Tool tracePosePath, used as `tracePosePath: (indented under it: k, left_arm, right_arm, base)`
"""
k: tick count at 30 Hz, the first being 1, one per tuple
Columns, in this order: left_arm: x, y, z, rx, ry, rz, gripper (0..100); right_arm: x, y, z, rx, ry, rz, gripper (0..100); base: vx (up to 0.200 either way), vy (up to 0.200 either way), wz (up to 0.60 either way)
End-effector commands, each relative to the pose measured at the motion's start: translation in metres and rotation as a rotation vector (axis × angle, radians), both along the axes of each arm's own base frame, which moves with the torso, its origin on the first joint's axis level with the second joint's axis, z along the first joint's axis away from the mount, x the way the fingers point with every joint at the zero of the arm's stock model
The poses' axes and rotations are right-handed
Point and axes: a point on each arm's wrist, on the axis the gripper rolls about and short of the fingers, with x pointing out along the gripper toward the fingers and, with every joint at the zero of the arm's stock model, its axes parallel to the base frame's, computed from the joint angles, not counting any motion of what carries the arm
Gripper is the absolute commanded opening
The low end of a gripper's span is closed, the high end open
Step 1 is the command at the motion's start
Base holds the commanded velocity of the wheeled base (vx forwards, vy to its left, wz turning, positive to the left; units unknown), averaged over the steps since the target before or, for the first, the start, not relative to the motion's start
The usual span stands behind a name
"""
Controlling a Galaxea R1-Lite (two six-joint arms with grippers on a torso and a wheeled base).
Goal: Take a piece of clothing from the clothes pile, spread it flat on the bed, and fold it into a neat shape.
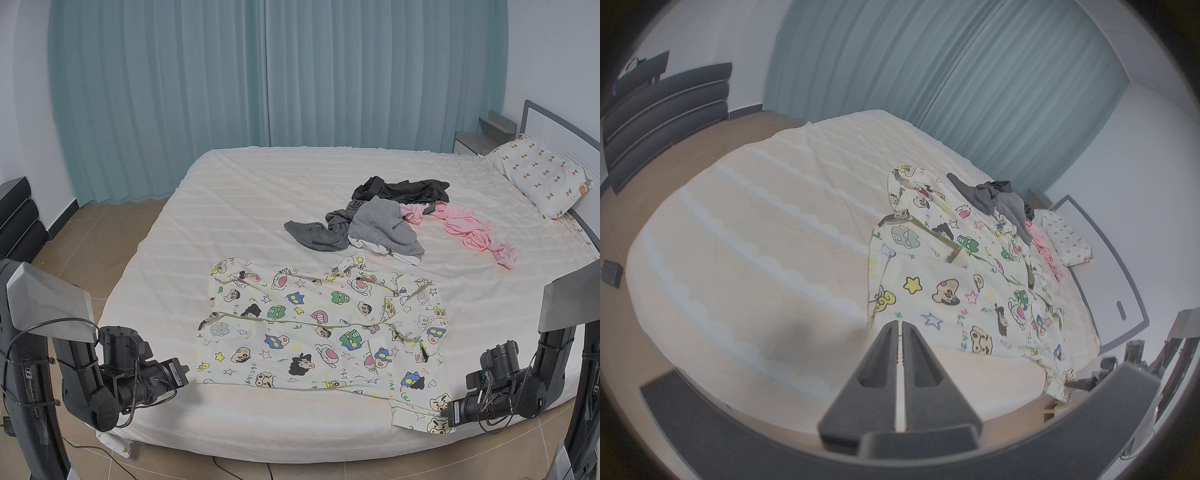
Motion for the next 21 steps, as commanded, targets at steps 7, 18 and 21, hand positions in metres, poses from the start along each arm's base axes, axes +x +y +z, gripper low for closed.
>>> tracePosePath:
  k: [7, 18, 21]
  left_arm:
    - [-0.001, -0.016, -0.020, 0.007, 0.066, -0.063, 0]
    - [0.003, -0.017, -0.029, 0.014, 0.080, -0.058, 100]
    - [0.009, -0.019, -0.029, 0.011, 0.059, -0.056, 100]
  right_arm:
    - [0.004, 0.000, -0.005, -0.003, 0.003, -0.008, 0]
    - [0.000, 0.002, 0.001, 0.025, -0.063, -0.015, 100]
    - [0.000, 0.005, 0.006, 0.066, -0.115, -0.047, 100]
  base:
    - [0.000, 0.000, 0.00]
    - [0.000, 0.000, 0.00]
    - [0.000, 0.000, 0.00]
